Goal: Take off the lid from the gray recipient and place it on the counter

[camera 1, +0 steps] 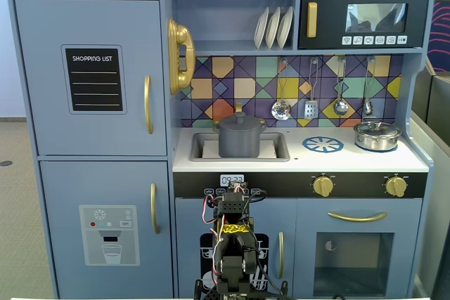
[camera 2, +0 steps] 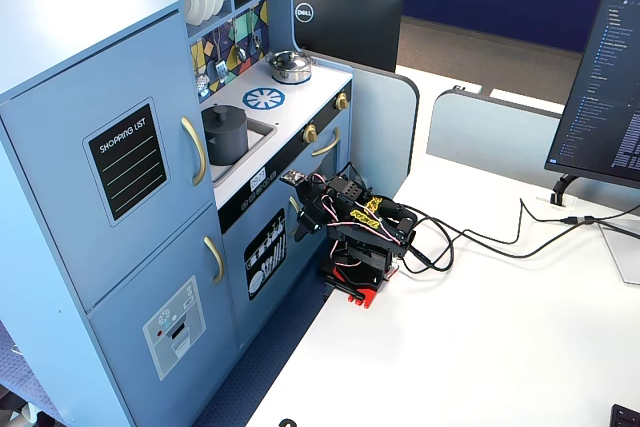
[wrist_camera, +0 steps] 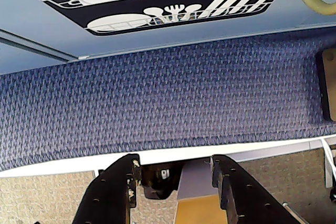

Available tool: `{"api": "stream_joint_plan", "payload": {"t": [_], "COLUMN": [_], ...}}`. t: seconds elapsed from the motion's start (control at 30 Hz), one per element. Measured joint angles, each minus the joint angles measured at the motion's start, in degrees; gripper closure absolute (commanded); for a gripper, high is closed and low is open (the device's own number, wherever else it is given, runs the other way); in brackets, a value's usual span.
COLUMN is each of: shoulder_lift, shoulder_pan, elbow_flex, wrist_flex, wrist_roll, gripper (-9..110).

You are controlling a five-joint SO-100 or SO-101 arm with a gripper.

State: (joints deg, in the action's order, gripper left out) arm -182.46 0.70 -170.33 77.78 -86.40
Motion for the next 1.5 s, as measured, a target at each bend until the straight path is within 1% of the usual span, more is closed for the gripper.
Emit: {"api": "stream_joint_plan", "payload": {"t": [0.23,0.6,0.7,0.8,0.9,1.03,1.17,1.2,1.37,1.5], "shoulder_lift": [0.0,0.0,0.0,1.8,6.5,12.9,17.8,18.6,21.1,23.4], "shoulder_pan": [-5.4,-5.2,-3.7,-2.3,-2.5,-2.8,-2.4,-2.5,-2.7,-2.7], "elbow_flex": [0.0,-0.1,0.2,5.4,13.3,25.1,34.3,35.8,39.0,39.8], "wrist_flex": [0.4,0.4,0.4,-0.5,-7.4,-20.9,-32.3,-34.7,-45.4,-52.3], "wrist_roll": [-1.8,-1.6,2.3,5.9,4.9,3.3,-0.9,-1.8,-3.6,-4.0], "gripper": [101,101,101,101,101,101,101,100,89,86]}}
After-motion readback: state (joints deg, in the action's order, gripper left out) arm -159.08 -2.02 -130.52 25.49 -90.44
